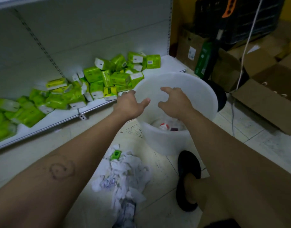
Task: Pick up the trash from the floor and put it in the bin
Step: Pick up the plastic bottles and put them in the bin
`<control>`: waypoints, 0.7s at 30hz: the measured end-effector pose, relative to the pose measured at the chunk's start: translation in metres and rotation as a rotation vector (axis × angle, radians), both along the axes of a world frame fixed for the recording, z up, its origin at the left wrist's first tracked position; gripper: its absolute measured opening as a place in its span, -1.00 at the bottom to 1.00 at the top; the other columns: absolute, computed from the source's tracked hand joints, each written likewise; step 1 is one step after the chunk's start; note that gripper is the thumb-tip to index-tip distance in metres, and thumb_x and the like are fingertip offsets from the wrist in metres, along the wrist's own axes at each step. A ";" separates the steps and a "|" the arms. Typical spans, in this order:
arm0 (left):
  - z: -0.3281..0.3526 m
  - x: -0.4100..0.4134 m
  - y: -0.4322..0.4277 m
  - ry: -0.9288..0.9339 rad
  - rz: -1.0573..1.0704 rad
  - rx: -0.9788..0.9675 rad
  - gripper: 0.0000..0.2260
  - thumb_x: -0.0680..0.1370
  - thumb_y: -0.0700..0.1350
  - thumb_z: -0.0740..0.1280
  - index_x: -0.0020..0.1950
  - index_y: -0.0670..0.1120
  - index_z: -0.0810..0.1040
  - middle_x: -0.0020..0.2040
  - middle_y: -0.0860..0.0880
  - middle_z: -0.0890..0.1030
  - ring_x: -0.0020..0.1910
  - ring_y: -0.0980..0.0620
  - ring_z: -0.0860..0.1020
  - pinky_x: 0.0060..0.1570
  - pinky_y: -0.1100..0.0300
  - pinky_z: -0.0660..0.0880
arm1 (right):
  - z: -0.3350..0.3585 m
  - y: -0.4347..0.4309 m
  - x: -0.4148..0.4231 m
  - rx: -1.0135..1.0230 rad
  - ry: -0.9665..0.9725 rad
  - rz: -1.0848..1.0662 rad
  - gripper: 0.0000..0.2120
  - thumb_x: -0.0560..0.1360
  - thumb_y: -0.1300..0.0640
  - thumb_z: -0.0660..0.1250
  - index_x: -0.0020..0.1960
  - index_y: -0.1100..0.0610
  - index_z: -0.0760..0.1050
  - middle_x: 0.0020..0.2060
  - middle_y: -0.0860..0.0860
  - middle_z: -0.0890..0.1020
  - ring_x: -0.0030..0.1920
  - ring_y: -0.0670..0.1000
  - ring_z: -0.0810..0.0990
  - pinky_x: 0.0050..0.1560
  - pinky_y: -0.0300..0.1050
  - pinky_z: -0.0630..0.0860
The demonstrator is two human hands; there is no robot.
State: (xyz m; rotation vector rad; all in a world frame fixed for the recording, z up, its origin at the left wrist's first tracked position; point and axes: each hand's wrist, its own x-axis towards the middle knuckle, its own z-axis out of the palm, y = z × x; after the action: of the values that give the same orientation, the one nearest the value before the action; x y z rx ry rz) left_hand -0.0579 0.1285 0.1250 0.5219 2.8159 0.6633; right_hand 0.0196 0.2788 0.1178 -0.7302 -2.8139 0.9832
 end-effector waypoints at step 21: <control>-0.048 0.055 -0.296 -0.157 0.119 -0.356 -0.51 0.50 0.16 0.32 0.37 -0.02 0.41 0.29 -0.08 0.54 0.26 -0.12 0.48 0.24 -0.06 0.45 | -0.056 -0.227 0.030 0.242 -0.394 0.697 -0.36 0.46 -0.03 0.30 0.47 0.03 0.17 0.39 0.16 0.32 0.34 0.21 0.37 0.30 0.09 0.34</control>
State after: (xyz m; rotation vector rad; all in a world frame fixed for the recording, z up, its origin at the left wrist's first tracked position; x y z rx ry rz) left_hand -0.0026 -0.1672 0.0774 0.2280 2.7401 0.1994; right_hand 0.0501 0.0514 0.0616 0.1318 -3.5436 0.5593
